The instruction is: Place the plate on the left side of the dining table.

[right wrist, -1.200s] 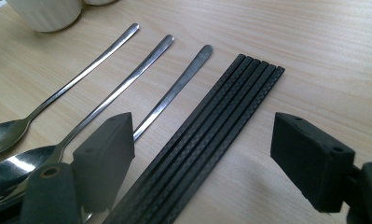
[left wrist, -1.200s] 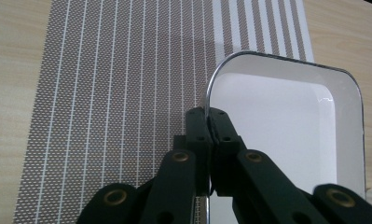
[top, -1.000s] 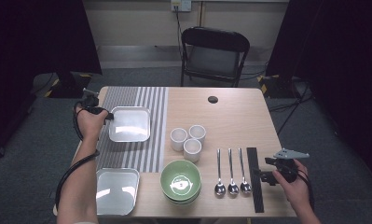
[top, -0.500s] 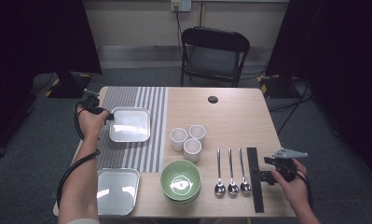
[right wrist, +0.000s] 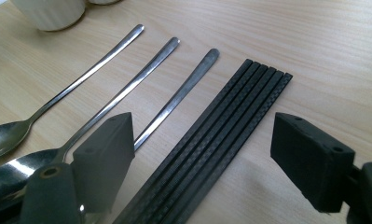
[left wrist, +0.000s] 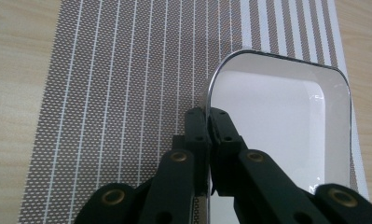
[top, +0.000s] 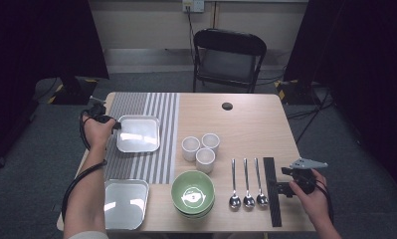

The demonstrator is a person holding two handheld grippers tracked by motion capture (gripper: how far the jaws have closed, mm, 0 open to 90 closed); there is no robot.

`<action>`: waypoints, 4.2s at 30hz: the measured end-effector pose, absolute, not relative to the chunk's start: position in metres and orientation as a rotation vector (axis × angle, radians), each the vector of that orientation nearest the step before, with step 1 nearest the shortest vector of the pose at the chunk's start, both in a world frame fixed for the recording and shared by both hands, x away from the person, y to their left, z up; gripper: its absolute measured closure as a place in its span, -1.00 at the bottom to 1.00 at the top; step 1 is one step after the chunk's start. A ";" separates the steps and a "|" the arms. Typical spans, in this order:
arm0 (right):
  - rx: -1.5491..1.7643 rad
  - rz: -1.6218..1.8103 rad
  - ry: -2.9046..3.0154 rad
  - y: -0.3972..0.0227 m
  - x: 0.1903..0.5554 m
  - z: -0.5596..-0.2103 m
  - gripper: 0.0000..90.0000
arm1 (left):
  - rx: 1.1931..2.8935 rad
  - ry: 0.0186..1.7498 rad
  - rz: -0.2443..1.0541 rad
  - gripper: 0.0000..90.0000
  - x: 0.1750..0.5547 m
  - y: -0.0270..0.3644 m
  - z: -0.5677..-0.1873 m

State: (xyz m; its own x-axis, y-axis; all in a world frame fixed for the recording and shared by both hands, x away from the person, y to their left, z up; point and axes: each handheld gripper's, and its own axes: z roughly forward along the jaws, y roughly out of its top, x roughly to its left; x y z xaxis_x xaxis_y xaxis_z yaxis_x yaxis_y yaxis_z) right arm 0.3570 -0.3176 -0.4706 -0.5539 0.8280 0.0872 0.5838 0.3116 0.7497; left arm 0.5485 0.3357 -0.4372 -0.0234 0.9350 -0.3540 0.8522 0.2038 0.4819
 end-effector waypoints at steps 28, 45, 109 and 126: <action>1.293 1.075 2.256 -0.323 0.354 -0.472 -0.54 | 1.646 1.890 0.231 0.95 0.562 0.330 -0.452; 1.278 1.074 2.273 -0.319 0.356 -0.472 -0.54 | 1.643 1.885 0.283 0.86 0.555 0.333 -0.458; 1.233 1.087 2.291 -0.321 0.342 -0.470 -0.53 | 1.629 1.892 0.378 0.96 0.509 0.325 -0.470; 1.233 1.076 2.305 -0.316 0.343 -0.471 -0.53 | 1.619 1.876 0.351 0.96 0.513 0.335 -0.474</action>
